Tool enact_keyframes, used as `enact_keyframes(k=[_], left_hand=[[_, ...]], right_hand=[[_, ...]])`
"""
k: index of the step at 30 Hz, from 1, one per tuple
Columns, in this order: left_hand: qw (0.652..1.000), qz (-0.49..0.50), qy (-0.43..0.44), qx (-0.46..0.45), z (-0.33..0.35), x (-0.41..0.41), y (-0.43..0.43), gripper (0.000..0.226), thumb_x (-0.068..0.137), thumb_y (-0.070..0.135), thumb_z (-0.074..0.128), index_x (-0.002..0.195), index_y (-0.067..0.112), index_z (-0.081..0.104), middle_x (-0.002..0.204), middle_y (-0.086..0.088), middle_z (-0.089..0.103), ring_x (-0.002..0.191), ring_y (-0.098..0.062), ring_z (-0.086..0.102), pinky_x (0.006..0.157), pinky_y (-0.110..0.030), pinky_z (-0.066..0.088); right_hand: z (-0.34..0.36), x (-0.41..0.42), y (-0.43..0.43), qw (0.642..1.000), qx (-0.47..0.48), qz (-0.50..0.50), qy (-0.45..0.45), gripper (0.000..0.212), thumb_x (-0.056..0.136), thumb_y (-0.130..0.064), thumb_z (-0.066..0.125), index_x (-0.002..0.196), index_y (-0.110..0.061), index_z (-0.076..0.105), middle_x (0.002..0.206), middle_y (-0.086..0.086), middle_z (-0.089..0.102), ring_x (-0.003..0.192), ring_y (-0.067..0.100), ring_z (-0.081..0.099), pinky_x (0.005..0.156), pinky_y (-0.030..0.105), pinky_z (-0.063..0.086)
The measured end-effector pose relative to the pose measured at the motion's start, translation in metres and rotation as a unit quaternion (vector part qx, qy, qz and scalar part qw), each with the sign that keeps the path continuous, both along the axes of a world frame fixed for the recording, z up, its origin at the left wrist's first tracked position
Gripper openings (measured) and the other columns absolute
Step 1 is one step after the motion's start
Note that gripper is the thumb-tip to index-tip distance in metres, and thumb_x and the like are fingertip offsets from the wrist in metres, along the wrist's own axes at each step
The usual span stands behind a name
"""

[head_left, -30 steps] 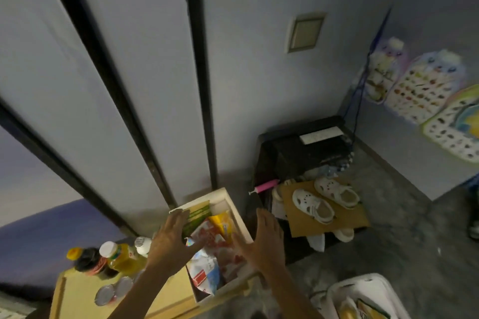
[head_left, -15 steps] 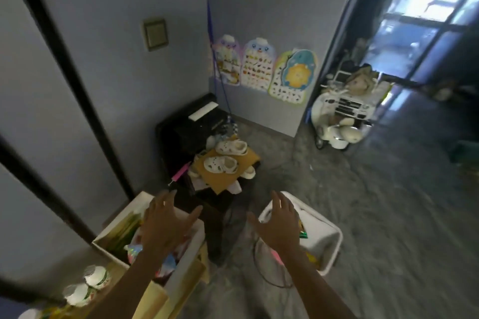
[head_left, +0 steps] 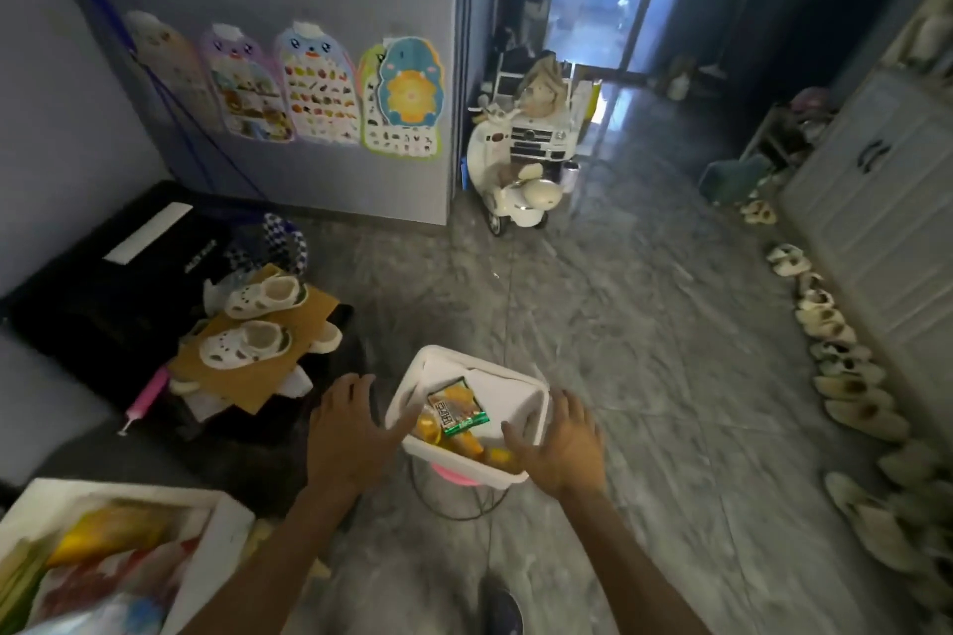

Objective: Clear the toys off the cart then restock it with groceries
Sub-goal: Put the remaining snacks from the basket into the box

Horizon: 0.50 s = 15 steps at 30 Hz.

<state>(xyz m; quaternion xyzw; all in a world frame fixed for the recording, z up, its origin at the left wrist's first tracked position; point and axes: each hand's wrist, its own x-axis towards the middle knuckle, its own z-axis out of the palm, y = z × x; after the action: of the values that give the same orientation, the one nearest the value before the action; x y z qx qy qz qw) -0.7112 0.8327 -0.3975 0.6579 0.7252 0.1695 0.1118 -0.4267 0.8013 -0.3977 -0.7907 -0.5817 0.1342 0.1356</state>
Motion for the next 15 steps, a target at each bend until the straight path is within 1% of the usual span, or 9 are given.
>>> enact_keyframes(k=[3, 7, 10, 12, 15], left_hand=[[1.0, -0.001, 0.013, -0.019, -0.016, 0.032, 0.021, 0.104, 0.081, 0.097, 0.04, 0.144, 0.016, 0.061, 0.149, -0.009, 0.057, 0.137, -0.03, 0.055, 0.109, -0.049, 0.049], [0.999, 0.005, 0.023, -0.031, -0.044, 0.061, 0.05, 0.093, 0.082, 0.093, 0.048, 0.132, 0.016, 0.066, 0.135, -0.007, 0.062, 0.123, -0.029, 0.062, 0.097, -0.046, 0.052], [0.998, 0.016, 0.029, -0.059, -0.071, 0.078, 0.07, 0.086, 0.083, 0.089, 0.051, 0.127, 0.016, 0.067, 0.128, -0.007, 0.062, 0.118, -0.032, 0.062, 0.093, -0.048, 0.053], [0.996, 0.024, 0.031, -0.082, -0.092, 0.085, 0.079, 0.088, 0.082, 0.088, 0.05, 0.13, 0.016, 0.067, 0.13, -0.008, 0.062, 0.12, -0.033, 0.062, 0.095, -0.049, 0.052], [0.992, 0.027, 0.051, -0.115, -0.129, 0.086, 0.093, 0.098, 0.079, 0.096, 0.042, 0.13, 0.016, 0.065, 0.128, -0.005, 0.062, 0.116, -0.029, 0.062, 0.092, -0.045, 0.052]], right_hand=[[-0.022, 0.031, 0.023, 0.999, -0.034, 0.001, 0.014, 0.107, 0.077, -0.089, 0.047, 0.159, -0.02, 0.036, 0.161, 0.005, 0.042, 0.144, 0.031, 0.042, 0.117, 0.053, 0.037], [-0.054, 0.055, 0.064, 0.996, -0.077, 0.025, 0.03, 0.111, 0.076, -0.09, 0.048, 0.162, -0.022, 0.03, 0.164, 0.003, 0.038, 0.146, 0.029, 0.041, 0.119, 0.052, 0.036], [-0.082, 0.067, 0.088, 0.993, -0.102, 0.044, 0.035, 0.111, 0.076, -0.088, 0.054, 0.162, -0.021, 0.033, 0.164, 0.004, 0.04, 0.147, 0.028, 0.04, 0.121, 0.05, 0.035], [-0.103, 0.073, 0.097, 0.99, -0.128, 0.051, 0.032, 0.112, 0.075, -0.094, 0.049, 0.16, -0.022, 0.036, 0.162, 0.002, 0.043, 0.146, 0.027, 0.042, 0.119, 0.05, 0.037], [-0.142, 0.077, 0.11, 0.983, -0.168, 0.065, 0.023, 0.112, 0.073, -0.096, 0.043, 0.159, -0.024, 0.039, 0.16, 0.002, 0.047, 0.143, 0.027, 0.045, 0.116, 0.051, 0.04]])
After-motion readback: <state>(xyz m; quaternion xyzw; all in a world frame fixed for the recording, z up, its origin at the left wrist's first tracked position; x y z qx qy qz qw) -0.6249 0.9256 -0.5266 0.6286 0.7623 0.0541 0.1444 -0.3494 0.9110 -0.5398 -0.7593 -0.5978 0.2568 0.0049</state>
